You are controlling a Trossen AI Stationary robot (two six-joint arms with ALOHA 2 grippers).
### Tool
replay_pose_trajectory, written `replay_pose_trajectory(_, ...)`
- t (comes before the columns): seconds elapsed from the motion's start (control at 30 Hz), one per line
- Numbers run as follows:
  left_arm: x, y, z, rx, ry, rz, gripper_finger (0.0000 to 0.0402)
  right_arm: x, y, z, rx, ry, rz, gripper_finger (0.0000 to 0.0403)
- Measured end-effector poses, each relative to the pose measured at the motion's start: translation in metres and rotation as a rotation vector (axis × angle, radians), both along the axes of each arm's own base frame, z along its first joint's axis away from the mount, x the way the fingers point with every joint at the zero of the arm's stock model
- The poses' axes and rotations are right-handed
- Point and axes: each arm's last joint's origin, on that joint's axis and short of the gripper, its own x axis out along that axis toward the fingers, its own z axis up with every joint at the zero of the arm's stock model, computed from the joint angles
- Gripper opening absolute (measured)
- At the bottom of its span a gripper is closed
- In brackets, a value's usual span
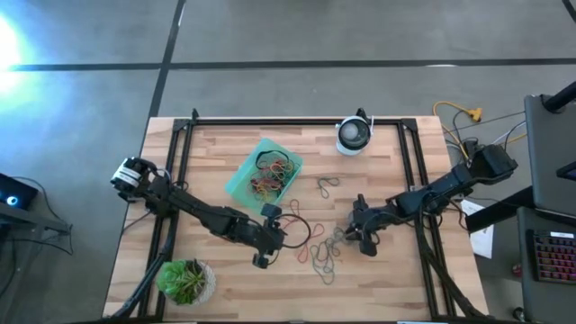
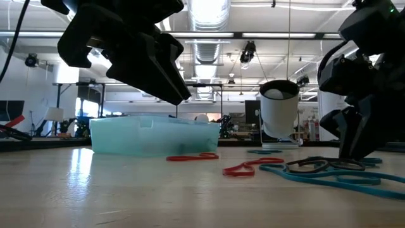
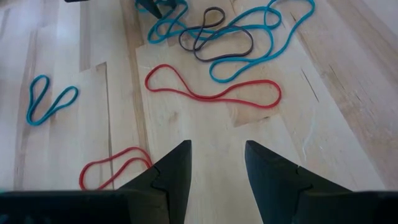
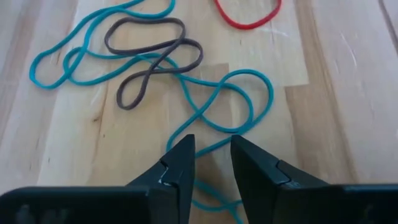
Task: Pick and place rubber bands into bin
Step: Put the blue rubber band into the green bin
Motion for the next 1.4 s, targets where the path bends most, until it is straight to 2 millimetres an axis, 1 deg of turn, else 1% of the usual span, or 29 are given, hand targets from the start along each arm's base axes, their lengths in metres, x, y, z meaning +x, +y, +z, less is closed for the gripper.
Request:
replay_pose_trajectory(0.2,0.000,0.000,0.000,0.000,0.000,0.000,0.0135,-0.002,0.006,0.000,0.008,0.000,-0.010,0.0096)
replay_pose_trajectory(0.43,0.000,0.000,0.000,0.000,0.000,0.000,0.0135,-0.006,0.015,-0.006,-0.092,-0.016,-0.065,0.0095)
replay_pose_trajectory(0.63,0.000,0.000,0.000,0.000,0.000,0.000,0.0135,-0.002,0.021,-0.015,-0.104,0.019,-0.101,0.0091)
replay_pose_trajectory(0.87,0.000,0.000,0.000,0.000,0.000,0.000,0.0135,0.003,0.028,-0.016,-0.160,0.010,-0.109,0.0093)
replay_pose_trajectory(0.97,0.000,0.000,0.000,0.000,0.000,0.000,0.0135,0.003,0.029,-0.016,-0.190,0.002,-0.129,0.0090)
replay_pose_trajectory(1.2,0.000,0.000,0.000,0.000,0.001,0.000,0.0135,0.001,0.025,-0.018,-0.279,-0.006,-0.196,0.0064)
replay_pose_trajectory(1.4,0.000,0.000,0.000,0.000,0.001,0.000,0.0135,0.001,0.023,-0.018,-0.323,-0.011,-0.188,0.0019)
